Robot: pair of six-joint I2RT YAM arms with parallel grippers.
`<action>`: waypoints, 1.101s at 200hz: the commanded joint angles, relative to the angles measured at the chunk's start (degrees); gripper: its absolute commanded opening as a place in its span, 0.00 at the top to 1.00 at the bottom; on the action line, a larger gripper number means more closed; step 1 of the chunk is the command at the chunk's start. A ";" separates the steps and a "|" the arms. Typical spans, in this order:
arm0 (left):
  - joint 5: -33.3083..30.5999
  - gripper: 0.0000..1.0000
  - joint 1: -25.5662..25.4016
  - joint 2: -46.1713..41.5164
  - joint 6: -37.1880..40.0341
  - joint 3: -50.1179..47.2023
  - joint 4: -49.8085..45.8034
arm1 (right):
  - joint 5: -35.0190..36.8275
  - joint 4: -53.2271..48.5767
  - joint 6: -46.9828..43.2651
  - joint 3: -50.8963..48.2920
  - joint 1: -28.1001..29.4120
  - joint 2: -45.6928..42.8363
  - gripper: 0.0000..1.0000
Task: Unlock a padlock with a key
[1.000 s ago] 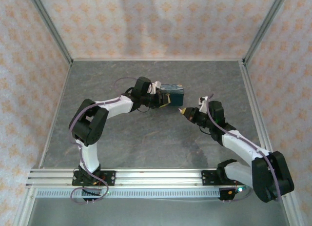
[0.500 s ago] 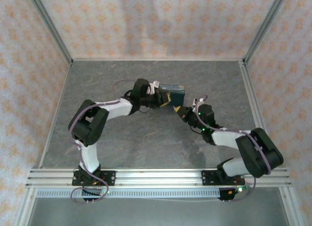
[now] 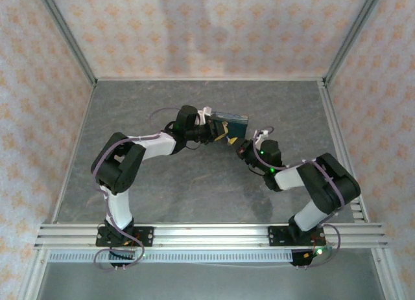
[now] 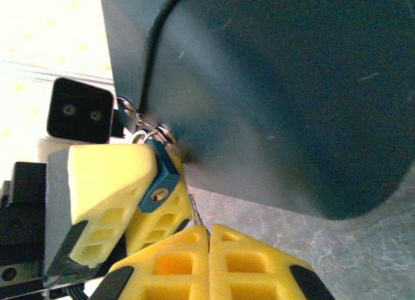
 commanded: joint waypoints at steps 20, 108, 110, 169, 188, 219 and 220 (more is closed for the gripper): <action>-0.12 0.82 -0.31 0.66 -1.03 -0.14 6.10 | -0.58 6.53 0.93 0.04 0.26 0.94 1.00; -0.15 0.83 -0.50 0.76 -1.39 -0.57 6.82 | -1.86 12.25 2.84 0.61 0.34 3.95 1.00; -0.16 0.82 -0.53 0.74 -1.39 -0.58 6.82 | -1.90 12.35 2.84 0.53 0.28 3.84 1.00; -0.08 0.83 -0.53 0.90 -1.83 -0.67 7.52 | -1.08 14.80 3.65 -0.37 0.26 4.19 1.00; -0.09 0.83 -0.53 0.89 -1.76 -0.87 7.51 | -0.68 15.77 4.13 -0.20 0.26 4.82 1.00; -0.08 0.83 -0.59 0.79 -1.74 -1.28 7.63 | 0.09 16.67 4.54 -0.20 0.26 5.34 1.00; -0.03 0.83 -0.56 0.78 -1.74 -1.28 7.62 | 0.13 16.72 4.54 -0.20 0.26 5.39 1.00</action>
